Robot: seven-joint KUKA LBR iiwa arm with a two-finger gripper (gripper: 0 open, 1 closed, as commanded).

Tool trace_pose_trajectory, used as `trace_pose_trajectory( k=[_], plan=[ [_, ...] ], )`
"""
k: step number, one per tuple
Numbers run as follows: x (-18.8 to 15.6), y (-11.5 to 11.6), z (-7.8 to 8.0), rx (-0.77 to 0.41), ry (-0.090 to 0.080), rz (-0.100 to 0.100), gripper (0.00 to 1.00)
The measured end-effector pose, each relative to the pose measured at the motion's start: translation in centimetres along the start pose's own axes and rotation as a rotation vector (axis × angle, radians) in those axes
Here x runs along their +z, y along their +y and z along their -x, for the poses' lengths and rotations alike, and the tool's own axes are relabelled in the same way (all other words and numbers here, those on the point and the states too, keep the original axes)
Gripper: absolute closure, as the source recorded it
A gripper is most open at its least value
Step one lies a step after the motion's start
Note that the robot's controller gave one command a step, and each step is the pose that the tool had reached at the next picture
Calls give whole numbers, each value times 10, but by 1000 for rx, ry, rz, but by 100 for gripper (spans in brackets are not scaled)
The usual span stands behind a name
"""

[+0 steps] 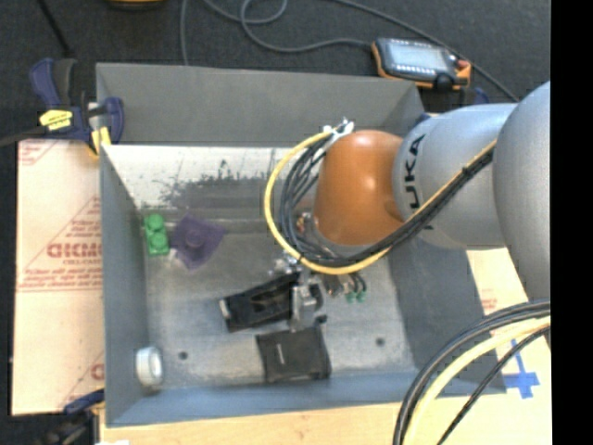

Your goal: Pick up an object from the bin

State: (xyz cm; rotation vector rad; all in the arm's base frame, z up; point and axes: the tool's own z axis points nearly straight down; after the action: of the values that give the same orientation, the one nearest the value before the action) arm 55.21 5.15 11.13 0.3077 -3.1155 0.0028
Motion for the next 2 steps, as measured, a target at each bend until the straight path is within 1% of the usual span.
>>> trace_pose_trajectory(
  k=[1,2],
  plan=[
    [-50,-25,-9,2,-7,3,100],
    [-117,-28,4,25,-4,-1,100]
  ],
)
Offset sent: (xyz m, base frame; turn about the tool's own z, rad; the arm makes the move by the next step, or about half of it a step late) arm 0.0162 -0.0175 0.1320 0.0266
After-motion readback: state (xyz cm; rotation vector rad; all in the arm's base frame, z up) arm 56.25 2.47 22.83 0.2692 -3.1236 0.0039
